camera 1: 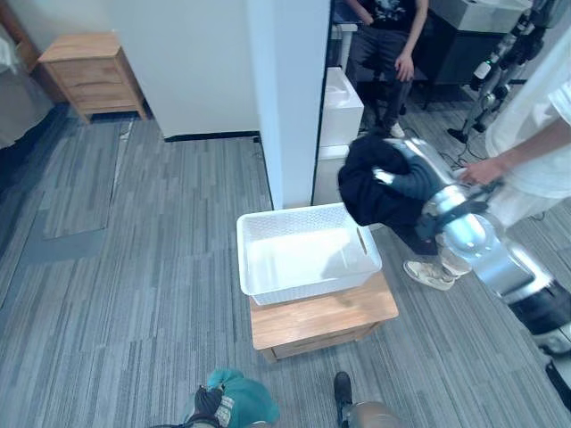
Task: Tidy up the quilt and then pick up the clothes from the bed and put them into the laundry hamper.
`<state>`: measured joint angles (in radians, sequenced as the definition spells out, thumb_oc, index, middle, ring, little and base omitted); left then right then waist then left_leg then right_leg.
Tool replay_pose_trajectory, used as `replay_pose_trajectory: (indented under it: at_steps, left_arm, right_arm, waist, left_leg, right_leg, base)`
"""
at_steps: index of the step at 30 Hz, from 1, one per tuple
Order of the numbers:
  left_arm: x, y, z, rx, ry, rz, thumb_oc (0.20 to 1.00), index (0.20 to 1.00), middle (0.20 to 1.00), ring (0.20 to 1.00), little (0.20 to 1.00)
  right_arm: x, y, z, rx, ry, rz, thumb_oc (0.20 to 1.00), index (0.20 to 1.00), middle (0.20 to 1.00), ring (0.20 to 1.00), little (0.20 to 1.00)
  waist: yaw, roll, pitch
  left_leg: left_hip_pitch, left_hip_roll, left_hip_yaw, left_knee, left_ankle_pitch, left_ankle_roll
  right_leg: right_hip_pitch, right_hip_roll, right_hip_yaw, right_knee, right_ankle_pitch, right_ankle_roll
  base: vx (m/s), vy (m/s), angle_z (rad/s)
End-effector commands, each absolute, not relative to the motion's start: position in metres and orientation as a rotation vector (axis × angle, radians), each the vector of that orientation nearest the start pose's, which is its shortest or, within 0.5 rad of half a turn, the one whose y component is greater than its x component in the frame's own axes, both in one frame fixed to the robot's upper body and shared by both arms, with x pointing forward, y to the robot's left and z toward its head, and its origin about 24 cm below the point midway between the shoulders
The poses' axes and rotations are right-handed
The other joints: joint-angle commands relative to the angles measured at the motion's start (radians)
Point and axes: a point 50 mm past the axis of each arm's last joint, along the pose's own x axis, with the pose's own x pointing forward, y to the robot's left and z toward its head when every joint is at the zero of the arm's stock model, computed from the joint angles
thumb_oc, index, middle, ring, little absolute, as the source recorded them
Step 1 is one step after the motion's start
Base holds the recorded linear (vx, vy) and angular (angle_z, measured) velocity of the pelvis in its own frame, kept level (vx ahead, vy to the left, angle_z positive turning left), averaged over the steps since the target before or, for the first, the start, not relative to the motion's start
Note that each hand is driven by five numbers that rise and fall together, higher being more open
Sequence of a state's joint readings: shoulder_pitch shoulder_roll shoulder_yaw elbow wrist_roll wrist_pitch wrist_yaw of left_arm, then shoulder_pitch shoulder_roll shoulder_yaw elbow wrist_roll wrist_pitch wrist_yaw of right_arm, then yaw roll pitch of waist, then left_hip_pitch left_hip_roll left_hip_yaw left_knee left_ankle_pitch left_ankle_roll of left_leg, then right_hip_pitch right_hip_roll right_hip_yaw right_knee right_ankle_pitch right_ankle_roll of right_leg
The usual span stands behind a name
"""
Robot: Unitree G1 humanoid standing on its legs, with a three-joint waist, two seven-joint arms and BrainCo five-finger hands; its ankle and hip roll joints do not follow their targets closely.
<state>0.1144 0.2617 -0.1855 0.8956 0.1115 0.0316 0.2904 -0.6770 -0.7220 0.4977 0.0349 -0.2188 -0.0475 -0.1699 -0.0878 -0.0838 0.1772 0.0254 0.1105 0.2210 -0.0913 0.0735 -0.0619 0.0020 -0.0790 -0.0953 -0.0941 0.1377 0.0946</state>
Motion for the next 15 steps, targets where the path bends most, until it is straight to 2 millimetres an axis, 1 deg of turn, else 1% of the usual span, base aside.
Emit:
replay_pose_trajectory:
  at_steps: [1, 2, 3, 4, 5, 6, 7, 8, 9, 10, 11, 12, 13, 14, 15]
  left_arm:
    - [0.152, 0.24, -0.117, 0.545, 0.788, 0.251, 0.2, 0.2, 0.2, 0.2, 0.2]
    - [0.159, 0.242, -0.11, 0.532, 0.738, 0.275, 0.2, 0.2, 0.2, 0.2, 0.2]
    - [0.159, 0.242, -0.11, 0.532, 0.738, 0.276, 0.2, 0.2, 0.2, 0.2, 0.2]
    - [0.165, 0.243, -0.104, 0.516, 0.695, 0.299, 0.2, 0.2, 0.2, 0.2, 0.2]
    - [0.178, 0.245, -0.091, 0.494, 0.609, 0.325, 0.2, 0.2, 0.2, 0.2, 0.2]
    - [0.186, 0.247, -0.082, 0.492, 0.551, 0.34, 0.2, 0.2, 0.2, 0.2, 0.2]
    - [0.194, 0.249, -0.072, 0.493, 0.491, 0.357, 0.2, 0.2, 0.2, 0.2, 0.2]
    - [0.2, 0.251, -0.063, 0.516, 0.437, 0.36, 0.2, 0.2, 0.2, 0.2, 0.2]
    - [0.212, 0.256, -0.047, 0.537, 0.352, 0.363, 0.2, 0.2, 0.2, 0.2, 0.2]
    - [0.213, 0.256, -0.047, 0.537, 0.351, 0.364, 0.2, 0.2, 0.2, 0.2, 0.2]
    - [0.23, 0.26, -0.022, 0.538, 0.225, 0.378, 0.2, 0.2, 0.2, 0.2, 0.2]
    - [0.24, 0.26, -0.008, 0.532, 0.156, 0.376, 0.2, 0.2, 0.2, 0.2, 0.2]
    - [0.24, 0.26, -0.007, 0.531, 0.156, 0.376, 0.2, 0.2, 0.2, 0.2, 0.2]
    - [0.251, 0.26, 0.016, 0.536, 0.05, 0.364, 0.2, 0.2, 0.2, 0.2, 0.2]
    - [0.259, 0.259, 0.034, 0.549, -0.031, 0.343, 0.2, 0.2, 0.2, 0.2, 0.2]
  right_arm:
    - [0.339, -0.13, 0.24, -1.044, -0.752, 0.149, 0.2, 0.2, 0.2, 0.2, 0.2]
    - [0.342, -0.124, 0.24, -1.051, -0.751, 0.163, 0.2, 0.2, 0.2, 0.2, 0.2]
    - [0.342, -0.124, 0.24, -1.051, -0.752, 0.164, 0.2, 0.2, 0.2, 0.2, 0.2]
    - [0.345, -0.12, 0.24, -1.056, -0.748, 0.163, 0.2, 0.2, 0.2, 0.2, 0.2]
    - [0.352, -0.115, 0.238, -1.075, -0.734, 0.162, 0.2, 0.2, 0.2, 0.2, 0.2]
    - [0.358, -0.112, 0.235, -1.095, -0.711, 0.152, 0.2, 0.2, 0.2, 0.2, 0.2]
    - [0.365, -0.117, 0.232, -1.126, -0.681, 0.127, 0.2, 0.2, 0.2, 0.2, 0.2]
    - [0.373, -0.125, 0.227, -1.156, -0.629, 0.089, 1.0, 1.0, 1.0, 1.0, 1.0]
    - [0.383, -0.138, 0.223, -1.195, -0.566, 0.039, 1.0, 1.0, 1.0, 1.0, 1.0]
    - [0.383, -0.137, 0.223, -1.194, -0.568, 0.039, 1.0, 1.0, 1.0, 1.0, 1.0]
    - [0.395, -0.167, 0.212, -1.25, -0.44, -0.064, 1.0, 1.0, 1.0, 1.0, 1.0]
    - [0.398, -0.18, 0.208, -1.286, -0.391, -0.106, 1.0, 1.0, 1.0, 1.0, 1.0]
    - [0.398, -0.18, 0.209, -1.286, -0.393, -0.107, 1.0, 1.0, 1.0, 1.0, 1.0]
    - [0.401, -0.195, 0.205, -1.336, -0.333, -0.154, 1.0, 1.0, 1.0, 1.0, 1.0]
    - [0.402, -0.208, 0.199, -1.374, -0.274, -0.183, 1.0, 1.0, 1.0, 1.0, 1.0]
  waist:
    - [0.052, 0.029, 0.027]
    - [0.065, 0.032, 0.036]
    - [0.063, 0.032, 0.036]
    - [0.073, 0.035, 0.043]
    - [0.094, 0.041, 0.057]
    - [0.106, 0.045, 0.063]
    - [0.115, 0.049, 0.069]
    - [0.124, 0.055, 0.074]
    - [0.135, 0.063, 0.08]
    - [0.133, 0.063, 0.08]
    - [0.142, 0.076, 0.084]
    - [0.144, 0.084, 0.086]
    - [0.143, 0.084, 0.087]
    - [0.147, 0.095, 0.087]
    - [0.147, 0.104, 0.086]
  left_leg:
    - [0.042, 0.027, 0.006, 0.004, -0.103, -0.04]
    - [0.031, 0.028, -0.001, 0.004, -0.098, -0.042]
    - [0.03, 0.028, -0.002, 0.004, -0.098, -0.042]
    - [0.02, 0.028, -0.01, 0.004, -0.093, -0.044]
    - [-0.002, 0.028, -0.025, 0.004, -0.085, -0.048]
    - [-0.014, 0.029, -0.033, 0.004, -0.079, -0.051]
    - [-0.026, 0.028, -0.04, 0.004, -0.074, -0.055]
    - [-0.036, 0.029, -0.043, 0.004, -0.069, -0.058]
    - [-0.05, 0.029, -0.05, 0.004, -0.063, -0.062]
    - [-0.051, 0.029, -0.051, 0.004, -0.063, -0.062]
    - [-0.064, 0.029, -0.056, 0.004, -0.056, -0.067]
    - [-0.069, 0.029, -0.056, 0.004, -0.053, -0.071]
    - [-0.069, 0.029, -0.057, 0.004, -0.052, -0.071]
    - [-0.074, 0.03, -0.058, 0.004, -0.05, -0.074]
    - [-0.074, 0.031, -0.057, 0.004, -0.048, -0.076]
  right_leg:
    - [0.024, -0.058, -0.021, 0.007, -0.16, 0.066]
    - [0.019, -0.059, -0.029, 0.007, -0.16, 0.066]
    - [0.019, -0.059, -0.03, 0.007, -0.16, 0.066]
    - [0.014, -0.058, -0.036, 0.007, -0.16, 0.065]
    - [0.004, -0.059, -0.05, 0.007, -0.159, 0.063]
    - [-0.003, -0.06, -0.059, 0.007, -0.16, 0.062]
    - [-0.008, -0.061, -0.069, 0.007, -0.16, 0.063]
    - [-0.014, -0.062, -0.078, 0.007, -0.161, 0.063]
    - [-0.021, -0.063, -0.089, 0.007, -0.16, 0.066]
    - [-0.022, -0.063, -0.09, 0.007, -0.16, 0.065]
    - [-0.03, -0.065, -0.1, 0.007, -0.16, 0.069]
    - [-0.032, -0.065, -0.105, 0.007, -0.16, 0.072]
    - [-0.032, -0.065, -0.106, 0.007, -0.16, 0.072]
    - [-0.034, -0.066, -0.112, 0.007, -0.16, 0.075]
    - [-0.033, -0.067, -0.115, 0.007, -0.16, 0.076]
  base:
    - [-0.05, -0.048, 0.35]
    - [-0.04, -0.034, 0.34]
    - [-0.05, -0.031, 0.35]
    - [-0.07, -0.046, 0.27]
    - [-0.09, -0.065, 0.2]
    - [-0.09, -0.067, 0.29]
    - [-0.06, -0.048, 0.28]
    - [-0.07, -0.042, 0.34]
    - [-0.05, -0.027, 0.33]
    - [-0.06, -0.025, 0.39]
    - [-0.04, -0.013, 0.38]
    - [-0.04, -0.013, 0.35]
    - [-0.03, -0.003, 0.25]
    - [-0.02, 0.004, 0.17]
    - [-0.04, 0.023, 0.08]
